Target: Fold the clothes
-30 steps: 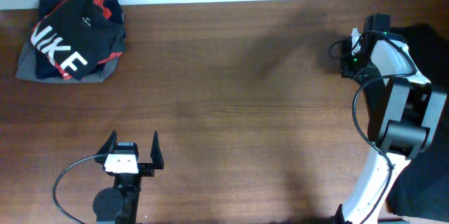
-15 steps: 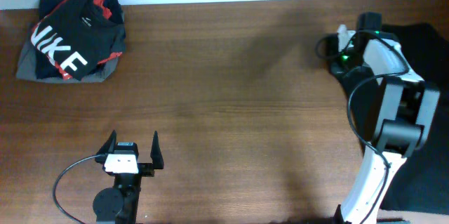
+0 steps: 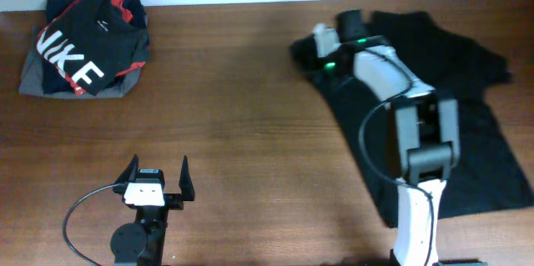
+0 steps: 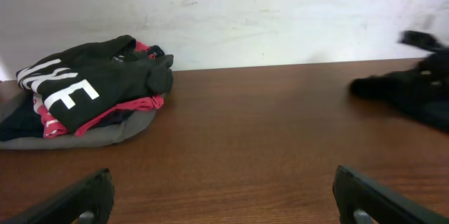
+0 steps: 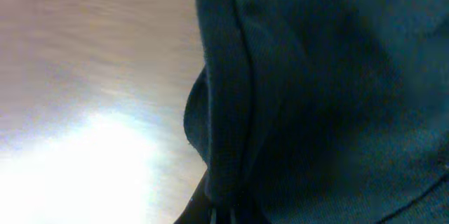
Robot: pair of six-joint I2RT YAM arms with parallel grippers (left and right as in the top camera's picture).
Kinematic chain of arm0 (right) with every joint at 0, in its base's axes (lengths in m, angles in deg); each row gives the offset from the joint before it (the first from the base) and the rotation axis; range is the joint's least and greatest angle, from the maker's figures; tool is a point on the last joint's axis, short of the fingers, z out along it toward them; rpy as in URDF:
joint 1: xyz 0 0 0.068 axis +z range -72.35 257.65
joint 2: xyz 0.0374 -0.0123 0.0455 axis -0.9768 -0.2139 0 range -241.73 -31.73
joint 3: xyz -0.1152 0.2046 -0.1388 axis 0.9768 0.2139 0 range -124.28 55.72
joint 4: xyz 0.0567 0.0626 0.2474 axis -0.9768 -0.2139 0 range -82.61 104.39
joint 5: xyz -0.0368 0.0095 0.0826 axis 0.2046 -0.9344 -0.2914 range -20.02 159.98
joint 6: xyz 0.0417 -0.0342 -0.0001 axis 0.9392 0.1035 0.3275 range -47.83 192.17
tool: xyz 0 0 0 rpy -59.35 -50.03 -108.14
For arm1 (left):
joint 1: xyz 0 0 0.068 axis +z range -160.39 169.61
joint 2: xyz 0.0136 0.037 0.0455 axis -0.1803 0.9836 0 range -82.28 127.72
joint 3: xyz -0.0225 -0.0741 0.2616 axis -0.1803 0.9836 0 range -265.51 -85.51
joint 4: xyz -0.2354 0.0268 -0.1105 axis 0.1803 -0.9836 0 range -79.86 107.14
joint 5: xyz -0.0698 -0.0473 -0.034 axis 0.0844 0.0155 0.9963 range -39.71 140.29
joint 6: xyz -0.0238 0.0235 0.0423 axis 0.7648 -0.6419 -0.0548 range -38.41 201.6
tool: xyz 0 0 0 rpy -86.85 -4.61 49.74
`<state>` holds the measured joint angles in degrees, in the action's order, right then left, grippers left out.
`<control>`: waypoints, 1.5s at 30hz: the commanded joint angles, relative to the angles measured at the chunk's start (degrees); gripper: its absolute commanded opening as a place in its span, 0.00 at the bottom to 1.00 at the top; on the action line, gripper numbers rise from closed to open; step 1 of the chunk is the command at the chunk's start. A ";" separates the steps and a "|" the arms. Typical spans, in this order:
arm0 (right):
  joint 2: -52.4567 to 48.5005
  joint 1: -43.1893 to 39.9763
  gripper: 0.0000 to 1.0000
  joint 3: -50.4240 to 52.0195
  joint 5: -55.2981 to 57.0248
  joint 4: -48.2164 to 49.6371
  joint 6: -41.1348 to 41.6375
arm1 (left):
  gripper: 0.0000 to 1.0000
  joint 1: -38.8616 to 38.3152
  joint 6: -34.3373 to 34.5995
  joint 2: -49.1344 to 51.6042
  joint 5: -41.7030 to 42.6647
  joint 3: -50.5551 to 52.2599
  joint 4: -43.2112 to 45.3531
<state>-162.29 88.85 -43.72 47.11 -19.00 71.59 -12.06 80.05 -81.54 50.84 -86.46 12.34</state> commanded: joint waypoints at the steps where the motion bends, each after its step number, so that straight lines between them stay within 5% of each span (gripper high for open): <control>1: -0.74 7.17 0.04 -1.31 -2.67 1.33 6.23 | 0.99 0.35 -0.90 -0.44 -0.57 0.42 0.00; 13: -0.68 25.18 0.05 -2.19 -6.29 1.55 12.24 | 0.99 0.35 -0.90 -0.44 -0.57 0.42 0.02; 18: -0.61 25.66 0.33 -8.61 -6.25 -5.46 11.76 | 0.99 0.35 -0.90 -0.44 -0.57 0.42 0.02; 20: -0.61 23.63 0.51 -14.73 -5.31 -12.02 11.58 | 0.99 0.35 -0.90 -0.44 -0.57 0.42 0.00; 27: -0.61 11.93 0.75 -37.79 3.23 -34.64 11.58 | 0.99 0.35 -0.90 -0.44 -0.57 0.42 0.00; 32: -0.61 -1.09 0.78 -47.63 13.38 -51.06 11.61 | 0.99 0.35 -0.90 -0.44 -0.57 0.42 0.00; 38: -0.63 -15.56 0.77 -48.00 14.32 -63.10 11.61 | 0.99 0.35 -0.90 -0.44 -0.57 0.42 0.02; 45: 4.11 -25.00 0.77 -47.60 10.36 -63.98 11.34 | 0.99 0.35 -0.90 -0.44 -0.57 0.42 0.00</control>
<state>-163.15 65.11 -90.85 58.76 -82.60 82.94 -12.06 80.05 -81.54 50.82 -86.46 12.36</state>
